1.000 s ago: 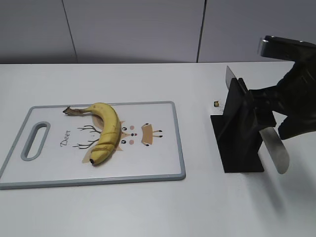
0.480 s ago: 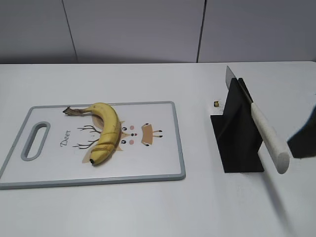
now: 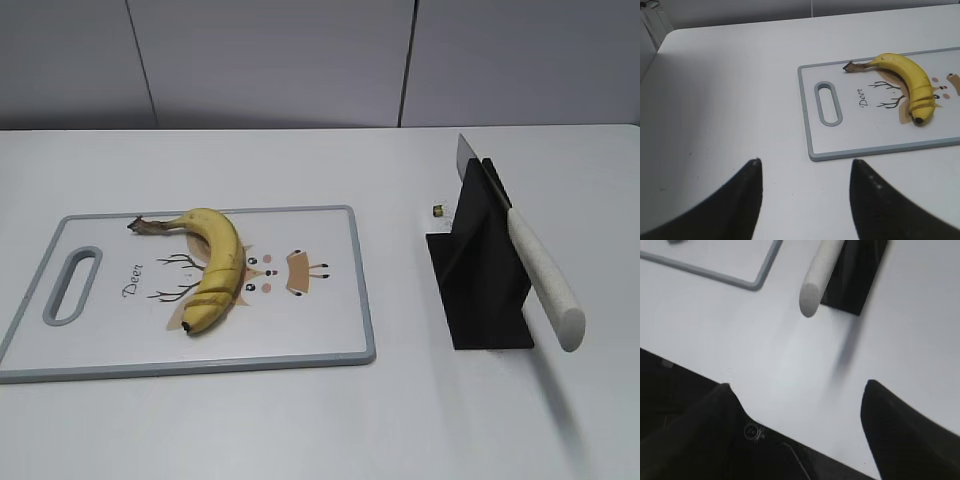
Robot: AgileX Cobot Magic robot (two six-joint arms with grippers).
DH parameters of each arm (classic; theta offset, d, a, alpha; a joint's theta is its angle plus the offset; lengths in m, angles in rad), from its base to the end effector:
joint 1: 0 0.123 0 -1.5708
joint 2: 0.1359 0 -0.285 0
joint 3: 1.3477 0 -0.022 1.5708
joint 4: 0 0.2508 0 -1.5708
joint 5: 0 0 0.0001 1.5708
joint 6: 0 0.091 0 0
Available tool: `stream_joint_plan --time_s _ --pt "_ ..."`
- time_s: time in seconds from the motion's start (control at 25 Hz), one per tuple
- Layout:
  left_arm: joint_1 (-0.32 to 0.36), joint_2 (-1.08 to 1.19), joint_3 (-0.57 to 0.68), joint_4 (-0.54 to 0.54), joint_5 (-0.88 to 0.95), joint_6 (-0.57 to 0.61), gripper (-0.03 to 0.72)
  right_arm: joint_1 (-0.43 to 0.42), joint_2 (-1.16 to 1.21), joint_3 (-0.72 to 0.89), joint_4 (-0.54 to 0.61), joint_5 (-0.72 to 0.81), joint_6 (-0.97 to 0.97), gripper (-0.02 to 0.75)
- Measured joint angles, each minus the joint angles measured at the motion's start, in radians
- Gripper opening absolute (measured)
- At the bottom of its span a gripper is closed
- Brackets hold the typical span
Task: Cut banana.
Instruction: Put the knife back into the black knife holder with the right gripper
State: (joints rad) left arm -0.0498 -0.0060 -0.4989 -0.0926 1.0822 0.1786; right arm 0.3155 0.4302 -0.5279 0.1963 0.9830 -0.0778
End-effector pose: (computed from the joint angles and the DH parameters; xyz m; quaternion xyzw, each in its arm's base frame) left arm -0.0071 -0.0071 0.2755 0.1000 0.8508 -0.0131 0.5158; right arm 0.0573 0.0343 0.2798 -0.1609 0.9079 0.1398 0.3610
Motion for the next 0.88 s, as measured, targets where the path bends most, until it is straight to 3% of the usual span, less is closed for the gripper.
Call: stream_joint_plan --time_s 0.4,0.88 --pt "0.000 0.000 0.000 0.000 0.000 0.000 0.542 0.000 -0.361 0.029 -0.034 0.064 -0.019 0.592" --pt "0.000 0.000 0.000 0.000 -0.001 -0.008 0.542 -0.002 -0.436 0.029 -0.033 0.066 -0.019 0.592"
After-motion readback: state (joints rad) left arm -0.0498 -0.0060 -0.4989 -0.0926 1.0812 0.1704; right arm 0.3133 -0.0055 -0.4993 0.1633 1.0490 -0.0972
